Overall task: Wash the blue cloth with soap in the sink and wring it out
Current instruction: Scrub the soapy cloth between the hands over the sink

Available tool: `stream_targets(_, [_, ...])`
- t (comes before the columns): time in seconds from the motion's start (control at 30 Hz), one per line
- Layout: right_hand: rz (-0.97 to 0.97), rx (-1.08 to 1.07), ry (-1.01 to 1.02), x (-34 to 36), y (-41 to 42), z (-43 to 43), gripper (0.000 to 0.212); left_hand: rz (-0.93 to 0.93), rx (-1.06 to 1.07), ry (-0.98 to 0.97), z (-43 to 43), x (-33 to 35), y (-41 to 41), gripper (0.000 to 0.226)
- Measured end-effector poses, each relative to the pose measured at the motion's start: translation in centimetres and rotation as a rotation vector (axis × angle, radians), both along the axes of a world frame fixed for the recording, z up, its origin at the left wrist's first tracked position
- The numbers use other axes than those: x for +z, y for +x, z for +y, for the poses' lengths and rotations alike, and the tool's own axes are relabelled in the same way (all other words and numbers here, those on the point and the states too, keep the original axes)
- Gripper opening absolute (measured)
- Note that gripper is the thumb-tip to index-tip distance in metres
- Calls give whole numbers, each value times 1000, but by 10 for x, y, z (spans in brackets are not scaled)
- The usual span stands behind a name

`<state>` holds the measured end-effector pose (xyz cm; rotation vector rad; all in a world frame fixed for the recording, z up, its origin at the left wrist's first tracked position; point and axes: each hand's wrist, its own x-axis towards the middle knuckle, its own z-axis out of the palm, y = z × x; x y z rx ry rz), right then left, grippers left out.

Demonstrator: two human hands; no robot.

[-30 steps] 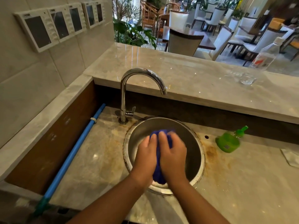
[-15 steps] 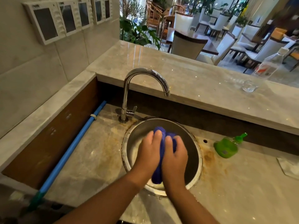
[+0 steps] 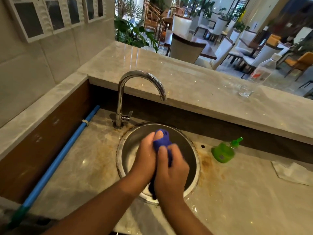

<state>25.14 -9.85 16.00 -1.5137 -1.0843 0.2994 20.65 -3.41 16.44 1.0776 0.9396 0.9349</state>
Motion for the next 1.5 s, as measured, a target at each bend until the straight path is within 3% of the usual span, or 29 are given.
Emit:
stream_targets(0.2, [169,-124,-103,1,33,26,34,148,81,217,-19,-3,7,38])
stream_targets(0.37, [75,-24,-73,0,9,-6,32,-6,7,-48,-12,2,6,36])
stream_targets(0.43, [152,-99,-129,-1,37,16,33,86,14,-1,-28,-3,9,33])
stream_targets(0.57, [216,-117,-131,0,26,11,33,64,51,109,-21,1,4,36])
stream_targets(0.67, [132,9,-105,5,3,-14,33,-43,32,-43,-10,3,2,37])
stream_targets(0.73, [130,-8,-136,2,21,0,33,5,25,-99,-20,2,5,36])
stream_targets(0.9, [289,-30,-201,-3,39,24,31,117,51,164,-24,0,1,32])
stream_targets(1.07, [43,49,-130,3,12,-1,36,43,113,-56,-8,2,2,33])
stream_targets(1.13, [142,27,-262,-2,33,20,33,122,63,-103,-20,-6,5,34])
stream_targets(1.2, [412,52,-409,-6,48,36,26,178,78,30,-27,-7,5,33])
stream_targets(1.27, [533,53,-390,-6,38,30,26,136,112,101,-22,-1,2,32])
stream_targets(1.33, [394,28,-250,2,19,15,30,82,144,25,-11,6,1,36])
stream_targets(1.4, [207,20,-162,5,11,6,32,10,124,-173,-9,10,1,43])
stream_targets(1.5, [298,21,-270,1,28,23,30,70,26,-79,-15,8,1,37])
